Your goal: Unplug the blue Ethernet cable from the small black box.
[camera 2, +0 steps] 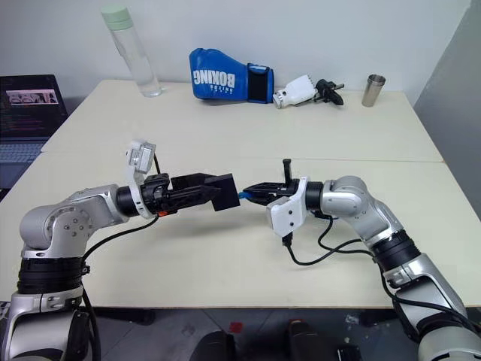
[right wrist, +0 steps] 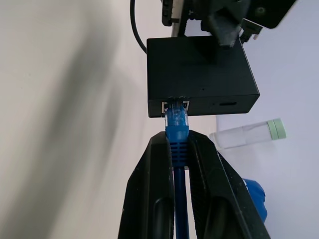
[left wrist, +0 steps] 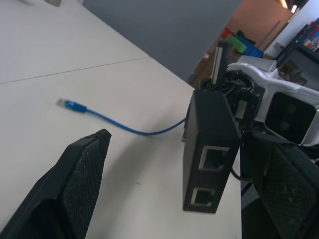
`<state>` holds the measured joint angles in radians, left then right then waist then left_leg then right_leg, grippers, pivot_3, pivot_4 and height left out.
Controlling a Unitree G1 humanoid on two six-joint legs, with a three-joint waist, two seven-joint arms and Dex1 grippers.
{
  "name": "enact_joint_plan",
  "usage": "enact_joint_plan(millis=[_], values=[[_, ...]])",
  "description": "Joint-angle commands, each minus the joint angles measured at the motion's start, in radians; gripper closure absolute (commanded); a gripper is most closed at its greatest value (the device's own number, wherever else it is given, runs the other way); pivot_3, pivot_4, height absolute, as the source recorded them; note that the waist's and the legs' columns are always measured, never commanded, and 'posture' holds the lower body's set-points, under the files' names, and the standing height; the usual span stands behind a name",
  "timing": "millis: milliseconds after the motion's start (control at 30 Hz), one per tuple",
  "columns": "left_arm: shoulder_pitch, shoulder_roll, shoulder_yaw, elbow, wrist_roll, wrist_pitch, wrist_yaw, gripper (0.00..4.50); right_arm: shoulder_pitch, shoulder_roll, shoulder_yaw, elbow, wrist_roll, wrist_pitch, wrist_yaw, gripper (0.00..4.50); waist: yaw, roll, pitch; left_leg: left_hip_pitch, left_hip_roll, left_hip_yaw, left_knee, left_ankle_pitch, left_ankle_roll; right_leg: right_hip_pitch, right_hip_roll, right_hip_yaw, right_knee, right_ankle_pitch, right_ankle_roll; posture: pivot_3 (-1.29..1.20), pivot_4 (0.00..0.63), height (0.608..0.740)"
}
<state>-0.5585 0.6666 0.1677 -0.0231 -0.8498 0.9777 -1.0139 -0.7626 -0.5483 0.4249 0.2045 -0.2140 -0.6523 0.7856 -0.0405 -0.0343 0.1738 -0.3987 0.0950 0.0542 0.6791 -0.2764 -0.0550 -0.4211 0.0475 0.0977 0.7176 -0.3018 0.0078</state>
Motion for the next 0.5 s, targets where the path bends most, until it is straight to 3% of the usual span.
enact_joint_plan(millis=[33, 500], values=[[-0.001, 0.009, 0.027, -0.054, -0.035, 0.009, -0.001, 0.00, -0.026, 0.009, -0.017, 0.001, 0.016, -0.004, 0.016, 4.38, 0.000, 0.000, 0.000, 0.000, 0.000, 0.000, 0.000, 0.000, 0.000, 0.000, 0.000, 0.000, 0.000, 0.000, 0.000, 0.00, 0.150, 0.740], [0.027, -0.002, -0.004, -0.032, 0.003, -0.024, 0.004, 0.00, -0.023, 0.026, -0.047, 0.005, 0.065, 0.064, 0.051, 4.38, 0.000, 0.000, 0.000, 0.000, 0.000, 0.000, 0.000, 0.000, 0.000, 0.000, 0.000, 0.000, 0.000, 0.000, 0.000, 0.00, 0.150, 0.740]])
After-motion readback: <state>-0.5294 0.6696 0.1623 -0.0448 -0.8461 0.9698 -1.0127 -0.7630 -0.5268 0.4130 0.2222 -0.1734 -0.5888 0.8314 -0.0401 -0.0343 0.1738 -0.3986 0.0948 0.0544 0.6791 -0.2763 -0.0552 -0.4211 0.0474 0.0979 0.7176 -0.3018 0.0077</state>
